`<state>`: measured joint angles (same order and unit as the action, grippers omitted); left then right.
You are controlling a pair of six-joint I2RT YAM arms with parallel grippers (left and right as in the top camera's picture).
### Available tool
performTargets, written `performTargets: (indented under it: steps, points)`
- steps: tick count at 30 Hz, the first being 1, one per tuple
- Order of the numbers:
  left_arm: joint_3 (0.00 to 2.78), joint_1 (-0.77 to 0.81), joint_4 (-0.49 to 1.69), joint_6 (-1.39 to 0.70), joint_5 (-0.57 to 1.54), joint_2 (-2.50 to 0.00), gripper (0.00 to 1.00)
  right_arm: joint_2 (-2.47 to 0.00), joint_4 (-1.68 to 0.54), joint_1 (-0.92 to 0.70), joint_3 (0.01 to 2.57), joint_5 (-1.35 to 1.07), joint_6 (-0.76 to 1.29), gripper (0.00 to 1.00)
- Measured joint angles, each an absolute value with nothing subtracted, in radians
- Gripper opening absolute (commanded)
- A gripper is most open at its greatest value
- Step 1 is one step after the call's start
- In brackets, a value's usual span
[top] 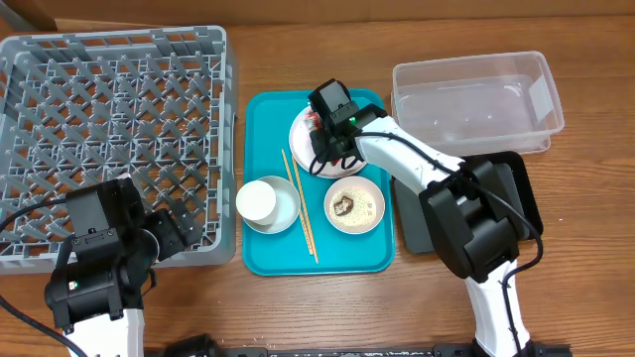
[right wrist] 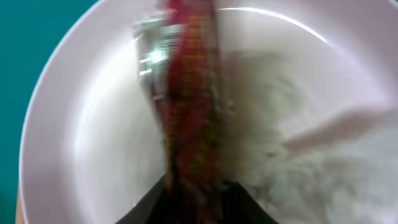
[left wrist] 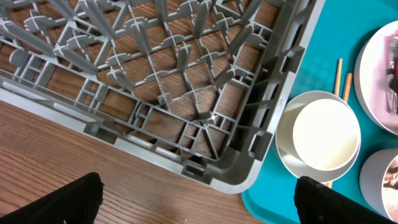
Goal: Sort waste into correct bins and load items into the dishwasher
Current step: 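Reach the right gripper to the plate and grasp the red wrapper, then carry the red wrapper into the clear plastic bin and release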
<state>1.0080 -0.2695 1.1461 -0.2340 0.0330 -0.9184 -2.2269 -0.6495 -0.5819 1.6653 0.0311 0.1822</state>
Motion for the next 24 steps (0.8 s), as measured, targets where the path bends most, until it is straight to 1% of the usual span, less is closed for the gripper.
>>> performTargets:
  steps: [1, 4, 7, 11, 14, 16, 19, 20, 21, 22, 23, 24]
  points:
    - [1.008, -0.270, 1.146, -0.234, 0.033, -0.918, 1.00, -2.219, -0.655, -0.581, 1.665, 0.030, 0.182, 0.13]
    - [1.008, -0.270, 1.146, -0.234, 0.033, -0.918, 1.00, -2.159, -0.670, -0.569, 1.665, 0.033, 0.184, 0.09]
    - [1.008, -0.270, 1.146, -0.234, 0.033, -0.918, 1.00, -2.056, -0.694, -0.542, 1.665, 0.049, 0.183, 0.09]
    - [1.008, -0.270, 1.145, -0.234, 0.033, -0.918, 1.00, -1.869, -0.737, -0.467, 1.668, 0.072, 0.183, 0.09]
    - [1.008, -0.270, 1.146, -0.234, 0.033, -0.918, 1.00, -1.783, -0.782, -0.386, 1.681, 0.085, 0.190, 0.12]
    - [1.008, -0.269, 1.146, -0.234, 0.033, -0.918, 1.00, -1.769, -0.820, -0.330, 1.685, 0.091, 0.208, 0.16]
    - [1.008, -0.270, 1.146, -0.234, 0.033, -0.918, 1.00, -1.781, -0.855, -0.257, 1.671, 0.092, 0.236, 0.26]
    - [1.008, -0.270, 1.146, -0.234, 0.033, -0.918, 1.00, -1.788, -0.859, -0.234, 1.660, 0.089, 0.240, 0.36]
    - [1.008, -0.270, 1.146, -0.234, 0.033, -0.918, 1.00, -1.793, -0.863, -0.215, 1.650, 0.086, 0.242, 0.51]
    - [1.008, -0.269, 1.146, -0.234, 0.033, -0.918, 1.00, -1.799, -0.865, -0.195, 1.639, 0.082, 0.255, 0.62]
    - [1.008, -0.270, 1.146, -0.234, 0.033, -0.918, 1.00, -1.803, -0.868, -0.183, 1.632, 0.081, 0.252, 0.67]
    - [1.008, -0.270, 1.146, -0.234, 0.033, -0.918, 1.00, -1.806, -0.865, -0.175, 1.627, 0.078, 0.252, 0.68]
